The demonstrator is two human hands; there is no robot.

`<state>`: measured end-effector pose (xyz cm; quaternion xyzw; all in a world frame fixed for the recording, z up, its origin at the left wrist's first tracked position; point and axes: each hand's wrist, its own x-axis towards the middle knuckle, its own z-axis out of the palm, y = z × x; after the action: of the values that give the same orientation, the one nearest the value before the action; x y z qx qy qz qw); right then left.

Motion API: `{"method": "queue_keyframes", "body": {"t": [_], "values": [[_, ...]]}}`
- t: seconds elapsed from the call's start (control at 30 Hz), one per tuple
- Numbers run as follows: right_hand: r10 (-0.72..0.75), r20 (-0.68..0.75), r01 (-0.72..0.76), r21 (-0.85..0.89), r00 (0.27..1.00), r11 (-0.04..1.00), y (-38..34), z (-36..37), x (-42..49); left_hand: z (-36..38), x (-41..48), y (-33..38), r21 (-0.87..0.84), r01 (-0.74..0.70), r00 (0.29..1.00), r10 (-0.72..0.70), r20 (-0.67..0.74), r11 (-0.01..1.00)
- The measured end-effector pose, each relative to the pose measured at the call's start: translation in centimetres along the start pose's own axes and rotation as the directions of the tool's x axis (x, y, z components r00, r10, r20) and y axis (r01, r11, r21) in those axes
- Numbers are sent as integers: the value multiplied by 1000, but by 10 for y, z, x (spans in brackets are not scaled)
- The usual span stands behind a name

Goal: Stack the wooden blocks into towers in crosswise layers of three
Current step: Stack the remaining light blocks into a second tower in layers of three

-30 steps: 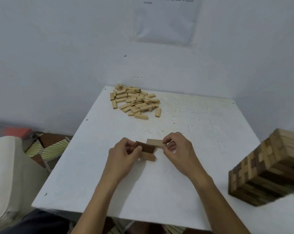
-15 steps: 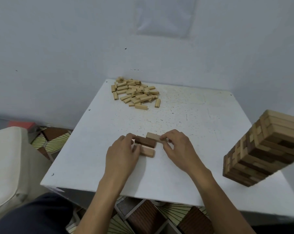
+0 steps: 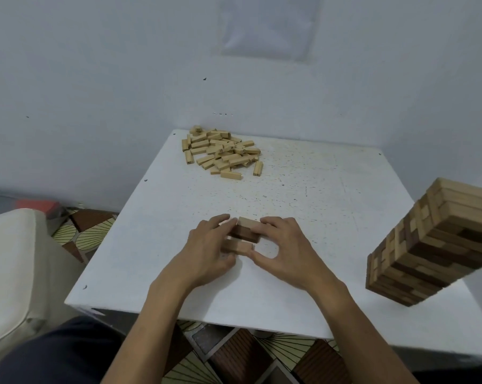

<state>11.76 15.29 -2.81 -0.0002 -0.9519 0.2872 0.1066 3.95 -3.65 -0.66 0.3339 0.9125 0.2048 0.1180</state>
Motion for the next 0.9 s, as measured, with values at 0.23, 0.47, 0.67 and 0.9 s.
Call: {"method": "queue_keyframes", "body": {"t": [0.23, 0.47, 0.67, 0.9], "values": [[-21, 30, 20, 4, 999, 1000, 0, 1, 2, -2, 14, -8, -87, -88, 995, 91, 32, 992], [23, 22, -22, -16, 1000, 1000, 3, 2, 2, -2, 22, -15, 56, -92, 996, 92, -4, 994], [20, -187, -44, -125, 982, 991, 5, 12, -4, 2, 11, -13, 11, -40, 999, 40, -34, 999], [3, 28, 2, -180, 1000, 984, -1, 5, -23, -10, 13, -22, 36, -81, 996, 79, 43, 996]]}}
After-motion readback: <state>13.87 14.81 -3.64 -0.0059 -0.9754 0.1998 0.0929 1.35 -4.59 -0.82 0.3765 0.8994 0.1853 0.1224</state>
